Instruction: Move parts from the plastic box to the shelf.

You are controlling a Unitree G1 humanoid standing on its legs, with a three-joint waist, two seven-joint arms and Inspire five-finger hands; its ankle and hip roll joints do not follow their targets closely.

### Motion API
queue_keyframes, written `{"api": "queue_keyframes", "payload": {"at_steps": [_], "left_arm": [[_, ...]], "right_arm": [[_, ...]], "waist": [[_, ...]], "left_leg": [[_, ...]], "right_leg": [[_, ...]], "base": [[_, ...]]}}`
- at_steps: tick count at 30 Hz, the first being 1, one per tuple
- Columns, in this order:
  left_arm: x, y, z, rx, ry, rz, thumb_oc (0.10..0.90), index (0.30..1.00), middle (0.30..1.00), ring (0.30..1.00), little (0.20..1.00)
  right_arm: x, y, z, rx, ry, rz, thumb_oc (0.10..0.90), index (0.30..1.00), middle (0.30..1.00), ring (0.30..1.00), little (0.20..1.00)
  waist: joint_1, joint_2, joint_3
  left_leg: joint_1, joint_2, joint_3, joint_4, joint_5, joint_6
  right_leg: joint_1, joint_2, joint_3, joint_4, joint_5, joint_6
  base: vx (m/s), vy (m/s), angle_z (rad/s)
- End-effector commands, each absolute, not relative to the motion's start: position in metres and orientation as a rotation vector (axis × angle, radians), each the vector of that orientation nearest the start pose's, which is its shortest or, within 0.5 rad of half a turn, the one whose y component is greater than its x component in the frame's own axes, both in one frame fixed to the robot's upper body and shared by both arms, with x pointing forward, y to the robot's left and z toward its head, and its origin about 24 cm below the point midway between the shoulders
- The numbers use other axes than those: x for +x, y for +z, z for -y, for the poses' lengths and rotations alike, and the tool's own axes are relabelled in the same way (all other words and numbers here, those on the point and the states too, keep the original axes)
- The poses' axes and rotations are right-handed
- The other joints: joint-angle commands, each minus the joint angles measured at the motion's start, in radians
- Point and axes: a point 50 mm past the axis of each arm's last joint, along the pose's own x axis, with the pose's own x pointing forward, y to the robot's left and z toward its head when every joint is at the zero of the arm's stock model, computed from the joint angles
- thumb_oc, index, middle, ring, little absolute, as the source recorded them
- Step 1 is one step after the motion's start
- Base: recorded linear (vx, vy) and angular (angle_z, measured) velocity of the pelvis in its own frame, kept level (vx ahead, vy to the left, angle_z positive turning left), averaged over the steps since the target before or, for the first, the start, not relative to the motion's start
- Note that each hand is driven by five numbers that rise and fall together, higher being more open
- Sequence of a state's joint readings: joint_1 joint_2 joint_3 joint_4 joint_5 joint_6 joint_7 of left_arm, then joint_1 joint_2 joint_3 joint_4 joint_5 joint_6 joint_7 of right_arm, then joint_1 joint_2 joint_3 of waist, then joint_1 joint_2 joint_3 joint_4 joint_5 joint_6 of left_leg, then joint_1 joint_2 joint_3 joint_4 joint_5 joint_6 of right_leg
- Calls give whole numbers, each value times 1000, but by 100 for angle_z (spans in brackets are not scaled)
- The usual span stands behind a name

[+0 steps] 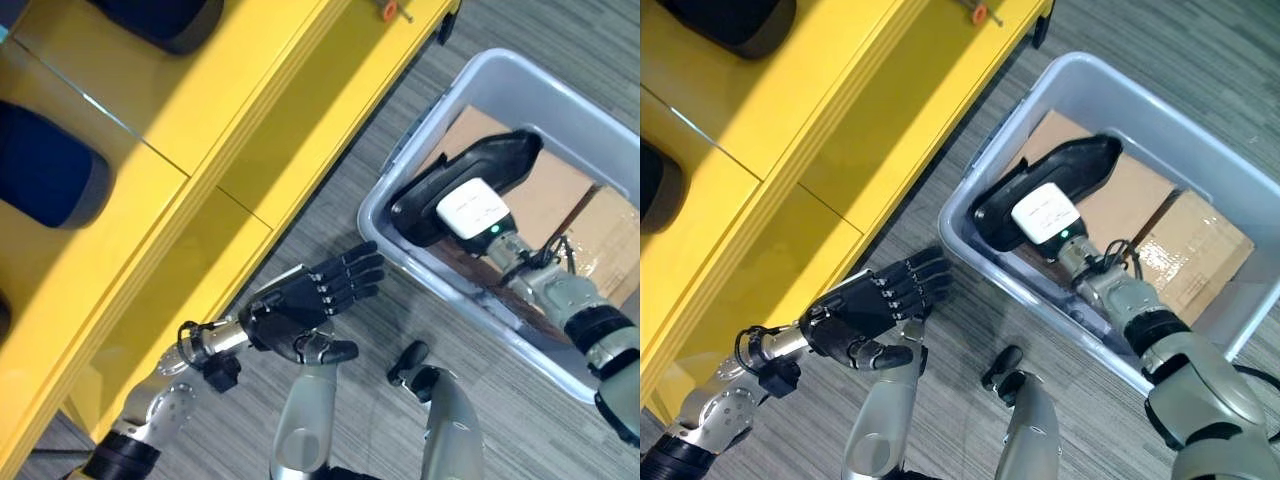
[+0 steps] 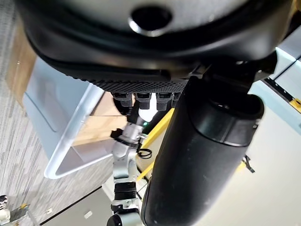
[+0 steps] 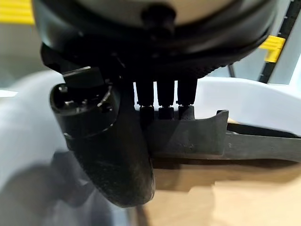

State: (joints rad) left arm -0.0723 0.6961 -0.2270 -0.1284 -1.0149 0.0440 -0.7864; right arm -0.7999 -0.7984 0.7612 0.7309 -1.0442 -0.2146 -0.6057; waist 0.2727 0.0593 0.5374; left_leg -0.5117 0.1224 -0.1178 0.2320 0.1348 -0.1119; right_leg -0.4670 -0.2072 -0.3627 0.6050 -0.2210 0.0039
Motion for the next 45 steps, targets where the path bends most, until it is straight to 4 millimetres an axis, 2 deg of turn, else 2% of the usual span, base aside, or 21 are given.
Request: {"api": "queue_keyframes", "payload": {"at_steps": [1,3,6,8,9,16,23,26,29,31,33,35,36,41,42,45], "left_arm": [[223,130,-157,-362,-1228,232,900,1000,1000,1000,1000],[221,127,-158,-381,-1233,231,900,1000,1000,1000,1000],[219,127,-157,-394,-1236,242,900,1000,1000,1000,1000],[217,126,-160,-419,-1230,249,900,1000,1000,1000,1000],[217,127,-160,-422,-1229,250,900,1000,1000,1000,1000],[211,120,-162,-474,-1213,220,900,1000,1000,1000,1000],[205,106,-158,-495,-1186,171,900,1000,1000,1000,1000],[204,106,-160,-476,-1161,181,900,1000,1000,1000,1000],[212,113,-170,-341,-1014,255,900,1000,1000,1000,1000],[220,122,-185,-175,-759,331,900,1000,1000,1000,1000],[226,129,-199,107,-489,426,900,1000,1000,1000,1000],[227,137,-209,316,-350,529,900,1000,1000,1000,1000],[227,139,-212,350,-312,553,900,1000,1000,1000,1000],[225,156,-205,546,-148,750,900,1000,1000,1000,1000],[226,159,-198,656,-75,838,900,1000,1000,1000,1000],[236,163,-192,771,-23,905,900,1000,1000,1000,1000]], "right_arm": [[358,177,220,-1943,-82,967,400,300,300,300,300],[347,188,213,-1870,-121,1079,400,300,300,300,300],[341,191,212,-1842,-143,1107,400,300,300,300,300],[333,196,210,-1819,-155,1135,400,300,300,300,300],[332,197,209,-1818,-157,1134,400,300,300,300,300],[325,199,215,-1806,-173,1004,400,300,300,300,300],[318,186,220,-1720,-149,906,400,300,300,300,300],[317,180,224,-1678,-107,797,400,300,300,300,300],[314,177,219,-1635,-16,724,400,300,300,300,300],[312,179,223,-1612,-7,628,400,300,300,300,300],[309,180,228,-1579,-7,532,400,300,300,300,300],[305,187,231,-1528,-12,482,400,300,300,300,300],[303,189,233,-1521,0,437,400,300,300,300,300],[295,195,227,-1498,73,366,400,300,300,300,300],[296,194,225,-1507,97,313,400,300,300,300,300],[296,195,222,-1485,122,291,400,300,300,300,300]], "waist": [[-15,34,-17],[-36,23,-17],[-51,24,-17],[-72,16,-50],[-73,17,-56],[-103,-12,-164],[-130,-37,-269],[-142,-42,-301],[-163,-49,-324],[-172,-55,-337],[-178,-64,-346],[-186,-85,-360],[-189,-93,-364],[-218,-119,-381],[-232,-126,-390],[-260,-133,-405]], "left_leg": [[58,-31,87,-64,-54,68],[151,-33,102,-91,-63,65],[206,-29,110,-111,-64,63],[271,-22,127,-145,-64,58],[272,-20,127,-148,-62,57],[362,-6,150,-191,-65,48],[435,8,175,-219,-69,42],[467,10,186,-232,-73,42],[494,13,200,-246,-77,40],[514,15,206,-259,-76,38],[534,11,208,-272,-77,40],[548,11,215,-283,-80,38],[554,12,221,-288,-81,36],[585,25,245,-309,-89,27],[591,29,260,-311,-94,23],[604,33,281,-316,-100,21]], "right_leg": [[90,103,41,-39,-23,10],[189,104,55,-127,-2,19],[249,103,65,-173,9,23],[325,98,81,-255,32,35],[329,100,81,-264,38,36],[442,93,97,-380,73,55],[524,87,109,-453,98,68],[548,82,116,-475,108,74],[565,76,126,-492,117,80],[577,72,131,-510,127,86],[591,67,134,-528,137,93],[593,64,136,-546,152,99],[594,63,137,-555,158,101],[596,64,161,-603,190,114],[597,64,171,-613,196,117],[598,65,182,-620,202,124]], "base": [[27,27,-10],[52,94,-8],[59,99,-14],[111,130,-14],[130,116,-14],[115,82,-13],[129,80,-5],[75,71,-5],[25,70,-11],[22,48,-15],[26,24,-9],[10,-30,-4],[-4,-40,-2],[-4,-30,-8],[-10,-15,-22],[-12,-3,-14]]}}
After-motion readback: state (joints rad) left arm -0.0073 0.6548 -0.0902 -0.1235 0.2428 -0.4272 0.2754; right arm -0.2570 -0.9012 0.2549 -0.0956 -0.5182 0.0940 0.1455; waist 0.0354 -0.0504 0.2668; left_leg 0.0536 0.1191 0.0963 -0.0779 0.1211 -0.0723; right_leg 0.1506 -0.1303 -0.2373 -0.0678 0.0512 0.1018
